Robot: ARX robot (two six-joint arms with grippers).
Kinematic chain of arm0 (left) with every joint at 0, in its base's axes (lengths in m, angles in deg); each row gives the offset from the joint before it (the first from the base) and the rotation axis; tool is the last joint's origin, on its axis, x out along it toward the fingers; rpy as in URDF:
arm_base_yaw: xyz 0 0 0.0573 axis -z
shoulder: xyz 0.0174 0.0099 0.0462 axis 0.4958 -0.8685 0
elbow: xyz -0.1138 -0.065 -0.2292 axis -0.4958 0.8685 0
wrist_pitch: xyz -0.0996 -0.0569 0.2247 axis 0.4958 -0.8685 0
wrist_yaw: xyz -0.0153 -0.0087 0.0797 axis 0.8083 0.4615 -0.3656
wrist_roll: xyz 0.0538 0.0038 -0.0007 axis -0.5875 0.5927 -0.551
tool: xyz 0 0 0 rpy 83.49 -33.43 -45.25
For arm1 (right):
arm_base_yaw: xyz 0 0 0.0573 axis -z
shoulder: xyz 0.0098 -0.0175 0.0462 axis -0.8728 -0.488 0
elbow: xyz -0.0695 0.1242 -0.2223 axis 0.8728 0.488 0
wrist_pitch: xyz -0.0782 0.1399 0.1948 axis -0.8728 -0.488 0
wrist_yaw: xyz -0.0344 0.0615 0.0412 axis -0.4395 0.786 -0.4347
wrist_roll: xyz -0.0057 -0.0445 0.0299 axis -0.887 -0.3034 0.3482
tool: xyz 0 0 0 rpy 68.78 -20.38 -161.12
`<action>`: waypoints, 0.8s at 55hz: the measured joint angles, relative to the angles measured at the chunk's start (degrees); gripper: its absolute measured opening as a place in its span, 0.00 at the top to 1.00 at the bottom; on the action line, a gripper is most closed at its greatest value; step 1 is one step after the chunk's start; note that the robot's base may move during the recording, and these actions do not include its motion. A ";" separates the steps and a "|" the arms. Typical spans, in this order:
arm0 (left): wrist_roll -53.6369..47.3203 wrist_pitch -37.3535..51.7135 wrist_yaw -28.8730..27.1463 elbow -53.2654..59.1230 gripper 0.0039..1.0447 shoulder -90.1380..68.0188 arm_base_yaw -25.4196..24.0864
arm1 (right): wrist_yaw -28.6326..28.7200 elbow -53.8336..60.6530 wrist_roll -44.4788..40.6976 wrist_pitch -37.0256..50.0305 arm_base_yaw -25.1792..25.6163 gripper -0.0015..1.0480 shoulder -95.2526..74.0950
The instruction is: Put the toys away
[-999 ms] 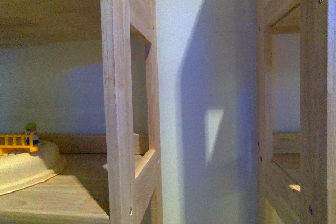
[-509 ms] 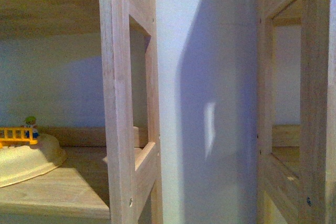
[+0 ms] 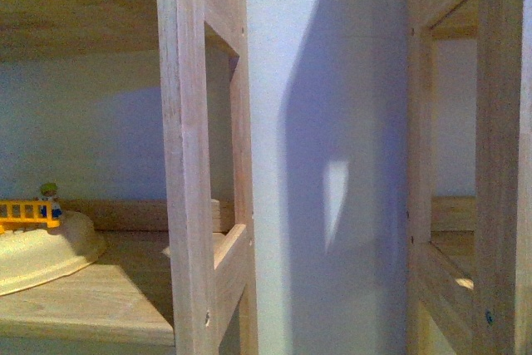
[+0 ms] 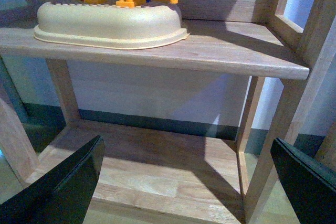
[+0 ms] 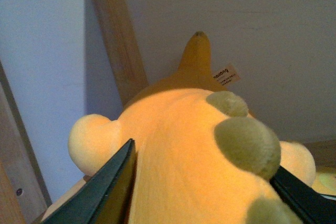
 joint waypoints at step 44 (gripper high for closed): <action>0.00 0.00 -0.02 0.00 0.06 0.00 0.00 | -15.72 14.19 -17.40 0.94 -0.85 0.06 21.14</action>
